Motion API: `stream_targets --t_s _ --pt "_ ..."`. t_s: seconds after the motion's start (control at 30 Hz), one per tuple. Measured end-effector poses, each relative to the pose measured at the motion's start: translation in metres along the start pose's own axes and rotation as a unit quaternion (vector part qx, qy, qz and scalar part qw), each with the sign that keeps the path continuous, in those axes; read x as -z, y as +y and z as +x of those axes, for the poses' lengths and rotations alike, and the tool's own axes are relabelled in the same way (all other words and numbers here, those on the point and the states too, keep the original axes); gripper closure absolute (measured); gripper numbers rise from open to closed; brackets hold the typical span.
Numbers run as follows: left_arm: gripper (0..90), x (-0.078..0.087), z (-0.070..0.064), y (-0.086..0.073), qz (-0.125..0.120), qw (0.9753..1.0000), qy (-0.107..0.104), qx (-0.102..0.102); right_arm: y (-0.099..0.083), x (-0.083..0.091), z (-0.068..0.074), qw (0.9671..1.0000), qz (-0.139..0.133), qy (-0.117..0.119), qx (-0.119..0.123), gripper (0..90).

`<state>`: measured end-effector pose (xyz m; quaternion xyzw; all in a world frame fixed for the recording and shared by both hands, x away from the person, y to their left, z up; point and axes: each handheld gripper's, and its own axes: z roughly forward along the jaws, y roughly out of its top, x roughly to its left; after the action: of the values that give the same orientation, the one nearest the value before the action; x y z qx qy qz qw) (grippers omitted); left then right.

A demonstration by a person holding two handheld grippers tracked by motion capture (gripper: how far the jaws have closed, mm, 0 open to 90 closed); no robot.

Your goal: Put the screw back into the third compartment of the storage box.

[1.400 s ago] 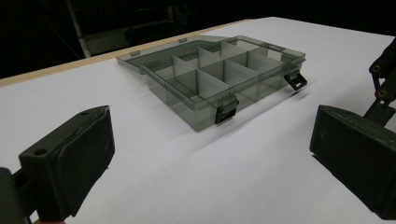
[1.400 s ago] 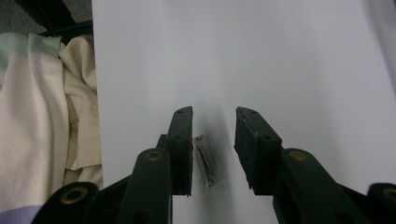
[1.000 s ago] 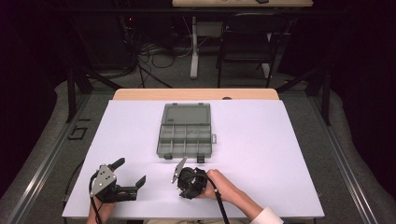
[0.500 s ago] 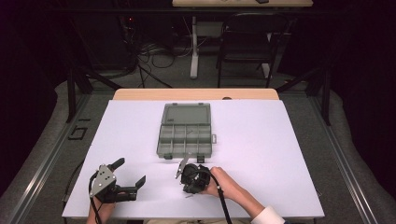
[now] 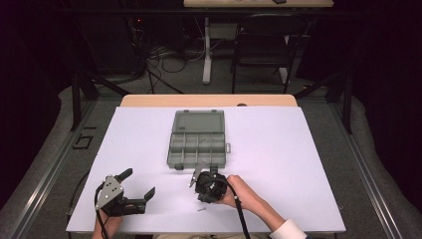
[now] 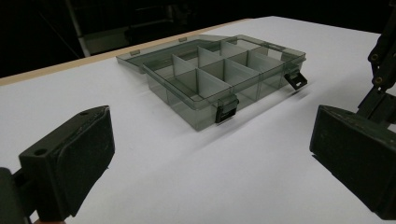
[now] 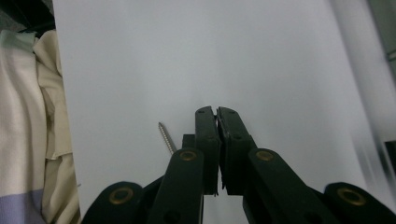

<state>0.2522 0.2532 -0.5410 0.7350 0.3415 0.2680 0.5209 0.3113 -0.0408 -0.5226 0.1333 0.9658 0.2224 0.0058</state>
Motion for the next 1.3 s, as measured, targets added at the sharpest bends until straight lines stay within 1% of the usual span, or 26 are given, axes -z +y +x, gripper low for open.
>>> stream_targets --t_s 0.23,0.47,0.5,0.53,0.7,0.8,0.9,0.93,0.97,1.03,1.07,1.13,1.17,1.3 --pt "0.1 0.001 -0.001 0.0 -0.002 1.0 0.0 -0.002 -0.001 0.009 -0.005 0.9998 -0.008 -0.015 -0.006 87.8" --pt "0.1 0.001 0.0 0.0 -0.001 1.0 -0.001 -0.002 -0.002 0.011 -0.007 0.9998 -0.004 -0.016 -0.008 87.9" --pt "0.1 0.001 0.0 0.0 -0.001 1.0 -0.001 -0.002 -0.001 0.011 -0.007 0.9998 -0.001 -0.016 -0.013 87.9" --pt "0.1 0.0 0.0 0.0 -0.001 1.0 0.0 -0.001 -0.001 0.012 -0.007 0.9998 -0.002 -0.018 -0.01 87.9" --pt "0.2 0.001 -0.001 0.0 0.0 1.0 0.0 -0.001 -0.001 0.019 -0.008 0.9997 -0.01 -0.021 -0.01 87.9" --pt "0.1 0.0 -0.001 0.0 0.0 1.0 0.001 0.0 0.0 0.025 -0.011 0.9995 -0.013 -0.027 -0.01 87.9" --pt "0.2 0.0 -0.001 0.0 0.001 1.0 -0.001 -0.002 0.001 0.03 -0.013 0.9994 -0.016 -0.029 -0.014 87.9" --pt "0.1 0.0 -0.001 0.0 0.001 1.0 -0.001 -0.002 0.001 0.031 -0.015 0.9993 -0.015 -0.032 -0.009 87.9" --pt "0.1 0.0 -0.001 0.0 0.001 1.0 -0.001 -0.001 0.003 0.034 -0.016 0.9992 -0.014 -0.034 -0.015 87.9" --pt "0.1 0.0 -0.001 0.0 0.001 1.0 -0.001 -0.002 0.003 0.035 -0.017 0.9992 -0.014 -0.034 -0.016 87.9" --pt "0.1 0.0 -0.001 0.0 -0.001 1.0 0.0 -0.002 0.004 0.037 -0.019 0.9991 -0.014 -0.037 -0.011 87.9" --pt "0.1 0.001 -0.001 0.0 0.0 1.0 -0.001 -0.002 0.005 0.039 -0.02 0.999 -0.016 -0.037 -0.017 87.9" --pt "0.2 0.0 -0.001 0.0 0.001 1.0 -0.002 -0.002 0.005 0.04 -0.023 0.999 -0.013 -0.041 -0.015 87.9" --pt "0.1 -0.001 -0.001 0.0 0.001 1.0 -0.001 -0.002 0.007 0.043 -0.025 0.999 -0.013 -0.039 -0.018 88.0"
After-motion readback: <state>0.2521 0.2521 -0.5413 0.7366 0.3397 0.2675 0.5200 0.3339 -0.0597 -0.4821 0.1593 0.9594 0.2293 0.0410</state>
